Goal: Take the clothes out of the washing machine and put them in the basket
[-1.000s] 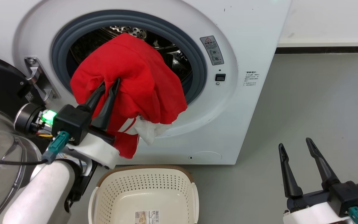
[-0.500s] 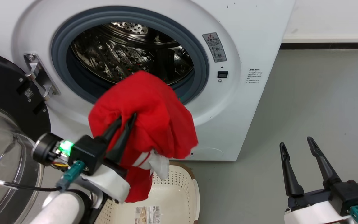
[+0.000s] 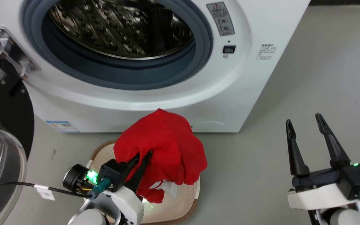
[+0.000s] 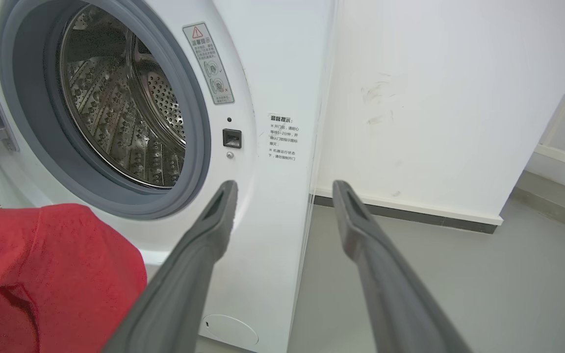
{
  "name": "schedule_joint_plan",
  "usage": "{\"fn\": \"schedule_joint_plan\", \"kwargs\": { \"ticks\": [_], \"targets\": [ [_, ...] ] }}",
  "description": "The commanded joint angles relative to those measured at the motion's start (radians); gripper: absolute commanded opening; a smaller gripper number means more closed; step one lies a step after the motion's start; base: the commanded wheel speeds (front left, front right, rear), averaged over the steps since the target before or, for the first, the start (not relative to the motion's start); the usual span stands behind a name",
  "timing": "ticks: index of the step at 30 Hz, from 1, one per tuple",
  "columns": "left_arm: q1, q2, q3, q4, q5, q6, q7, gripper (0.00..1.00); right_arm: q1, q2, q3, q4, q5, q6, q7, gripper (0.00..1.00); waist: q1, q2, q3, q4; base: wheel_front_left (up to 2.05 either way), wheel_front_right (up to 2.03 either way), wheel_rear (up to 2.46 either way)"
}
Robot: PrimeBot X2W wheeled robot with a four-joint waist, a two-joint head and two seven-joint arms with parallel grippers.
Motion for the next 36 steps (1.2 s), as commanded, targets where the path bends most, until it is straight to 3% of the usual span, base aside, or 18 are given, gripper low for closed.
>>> {"fn": "schedule_joint_plan", "kwargs": {
  "ticks": [1, 23, 30, 36],
  "targets": [
    [-0.021, -0.011, -0.002, 0.032, -0.002, -0.008, -0.018, 0.00, -0.023, 0.001, 0.000, -0.006, -0.002, -0.001, -0.002, 1.00, -0.0001, 0.0000, 0.065, -0.010, 0.00, 0.00, 0.00],
    [-0.381, -0.181, -0.076, 0.858, 0.039, -0.132, -0.119, 0.00, -0.247, 0.001, -0.021, -0.064, 0.032, -0.001, -0.002, 1.00, -0.0001, 0.0000, 0.485, -0.099, 0.00, 0.00, 0.00],
    [-0.528, -0.222, -0.108, 1.076, 0.067, -0.140, -0.100, 0.00, -0.298, 0.001, -0.022, -0.083, 0.045, -0.001, -0.002, 1.00, -0.0001, 0.0000, 0.593, -0.117, 0.00, 0.00, 0.00],
    [-0.606, -0.233, -0.139, 1.184, 0.092, -0.134, -0.063, 0.00, -0.318, 0.001, -0.027, -0.093, 0.063, -0.001, -0.002, 1.00, -0.0001, 0.0000, 0.645, -0.136, 0.00, 0.00, 0.00]
  ]
}}
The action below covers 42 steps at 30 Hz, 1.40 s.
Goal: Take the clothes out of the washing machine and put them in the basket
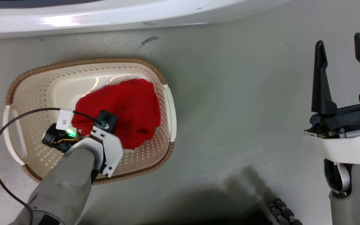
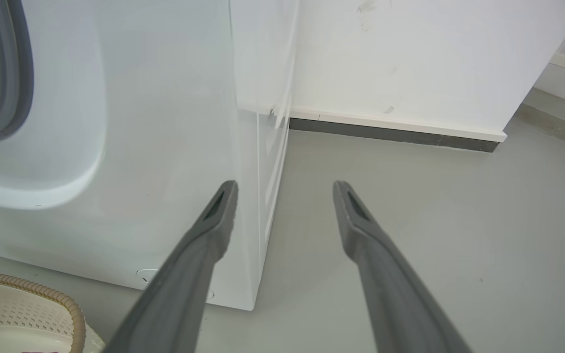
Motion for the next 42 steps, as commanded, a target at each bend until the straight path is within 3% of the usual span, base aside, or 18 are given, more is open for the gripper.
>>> {"fn": "schedule_joint_plan", "kwargs": {
  "ticks": [1, 7, 8, 9, 15, 24, 33, 42],
  "targets": [
    [-0.023, -0.002, -0.003, 0.016, 0.001, 0.005, 0.016, 0.00, -0.018, 0.001, -0.001, -0.006, 0.006, -0.001, -0.002, 1.00, -0.0002, 0.0000, 0.025, -0.013, 0.00, 0.00, 0.00],
    [-0.046, -0.002, -0.015, 0.040, -0.001, 0.000, 0.044, 0.00, -0.026, 0.001, 0.002, -0.001, 0.005, -0.001, -0.002, 1.00, -0.0002, 0.0000, 0.036, -0.020, 0.00, 0.00, 0.00],
    [-0.046, -0.002, -0.016, 0.042, -0.002, 0.000, 0.044, 0.30, -0.026, 0.001, 0.002, 0.003, 0.003, -0.001, -0.002, 1.00, -0.0002, 0.0000, 0.033, -0.020, 0.00, 0.00, 0.00],
    [-0.043, -0.004, -0.016, 0.043, -0.006, -0.001, 0.045, 1.00, -0.025, 0.001, 0.001, 0.006, 0.002, -0.001, -0.002, 1.00, -0.0002, 0.0000, 0.028, -0.020, 0.00, 0.00, 0.00],
    [0.003, -0.023, -0.002, 0.047, -0.037, -0.009, -0.021, 1.00, 0.004, 0.001, 0.000, 0.034, -0.005, -0.001, -0.002, 1.00, -0.0002, 0.0000, -0.052, 0.003, 0.00, 0.00, 0.00],
    [0.081, -0.043, 0.071, -0.042, -0.094, 0.043, -0.116, 1.00, 0.081, 0.000, -0.007, 0.078, -0.036, -0.001, -0.002, 1.00, -0.0002, 0.0000, -0.205, 0.051, 0.00, 0.00, 0.00],
    [0.303, -0.014, 0.259, -0.425, -0.052, 0.137, -0.116, 1.00, 0.152, 0.000, -0.010, 0.104, -0.066, -0.001, -0.002, 1.00, -0.0002, 0.0000, -0.367, 0.086, 0.00, 0.00, 0.00],
    [0.521, -0.048, 0.441, -0.726, 0.060, 0.163, -0.116, 1.00, 0.239, 0.001, -0.005, 0.124, -0.076, -0.001, -0.002, 1.00, -0.0002, 0.0000, -0.525, 0.128, 0.00, 0.00, 0.00]
  ]
}}
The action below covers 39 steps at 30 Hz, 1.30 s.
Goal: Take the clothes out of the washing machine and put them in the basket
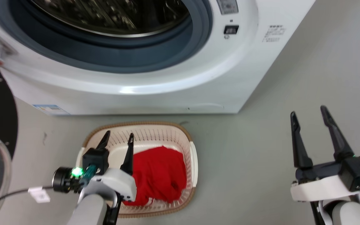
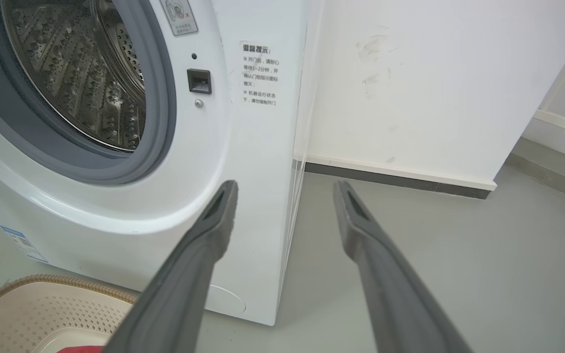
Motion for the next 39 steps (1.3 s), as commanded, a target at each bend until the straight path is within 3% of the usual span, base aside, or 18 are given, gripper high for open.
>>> {"fn": "schedule_joint_plan", "kwargs": {
  "ticks": [1, 10, 19, 39],
  "targets": [
    [0.039, -0.010, 0.025, -0.036, 0.016, 0.006, -0.002, 1.00, 0.017, 0.000, 0.003, 0.004, -0.007, -0.001, -0.002, 1.00, 0.0002, 0.0000, -0.065, 0.025, 0.00, 0.00, 0.00],
    [0.220, -0.072, 0.186, -0.295, 0.130, 0.006, -0.002, 1.00, 0.092, 0.000, 0.003, 0.020, -0.004, -0.001, -0.002, 1.00, 0.0002, 0.0000, -0.193, 0.038, 0.00, 0.00, 0.00],
    [0.354, -0.115, 0.267, -0.460, 0.202, -0.006, -0.002, 1.00, 0.153, 0.000, 0.006, 0.026, 0.002, -0.001, -0.002, 1.00, 0.0002, 0.0000, -0.293, 0.033, 0.00, 0.00, 0.00],
    [0.462, -0.147, 0.308, -0.500, 0.225, -0.032, -0.002, 1.00, 0.223, 0.000, 0.009, 0.027, 0.032, -0.001, -0.002, 1.00, 0.0002, 0.0000, -0.386, 0.022, 0.00, 0.00, 0.00]
  ]
}}
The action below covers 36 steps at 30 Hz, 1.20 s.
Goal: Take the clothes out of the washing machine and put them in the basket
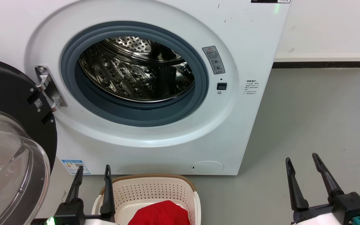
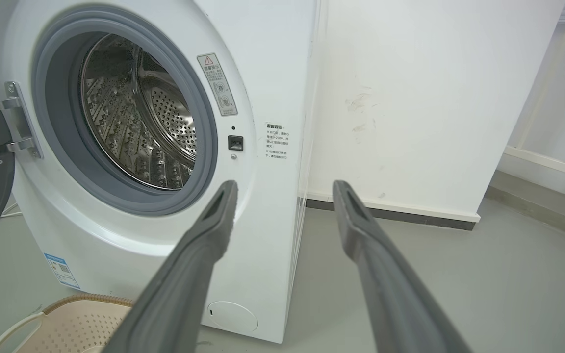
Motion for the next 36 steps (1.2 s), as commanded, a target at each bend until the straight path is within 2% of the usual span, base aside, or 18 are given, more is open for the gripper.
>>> {"fn": "schedule_joint_plan", "kwargs": {
  "ticks": [1, 10, 11, 15, 29, 36],
  "targets": [
    [0.011, -0.002, 0.003, 0.005, 0.004, -0.002, -0.002, 1.00, 0.012, 0.000, 0.001, 0.002, 0.008, -0.001, -0.002, 1.00, 0.0001, -0.0001, -0.002, 0.000, 0.00, 0.00, 0.00],
    [0.012, -0.004, 0.006, 0.011, 0.014, 0.000, -0.002, 1.00, 0.010, 0.000, 0.004, 0.000, 0.007, -0.001, -0.002, 1.00, 0.0001, -0.0001, 0.001, -0.001, 0.00, 0.00, 0.00],
    [0.006, -0.002, 0.003, 0.013, 0.010, 0.000, 0.000, 0.00, 0.001, 0.000, 0.003, 0.003, 0.005, 0.000, 0.000, 0.00, 0.0001, -0.0001, 0.001, -0.001, 0.00, 0.00, 0.00],
    [0.016, -0.003, 0.001, 0.050, 0.001, -0.001, 0.007, 0.00, 0.007, 0.000, 0.006, 0.035, 0.014, 0.000, 0.002, 0.00, 0.0001, -0.0001, 0.001, -0.001, 0.00, 0.00, 0.00],
    [-0.032, 0.001, 0.022, 0.085, -0.295, -0.032, 0.072, 0.00, -0.039, -0.019, 0.006, 0.077, 0.339, 0.000, 0.052, 0.00, 0.0001, -0.0001, 0.001, 0.001, 0.00, 0.00, 0.00],
    [-0.050, 0.002, 0.031, 0.098, -0.407, -0.044, 0.097, 0.00, -0.057, -0.025, 0.005, 0.094, 0.459, 0.000, 0.072, 0.00, 0.0001, -0.0001, 0.002, 0.001, 0.00, 0.00, 0.00]
  ]
}}
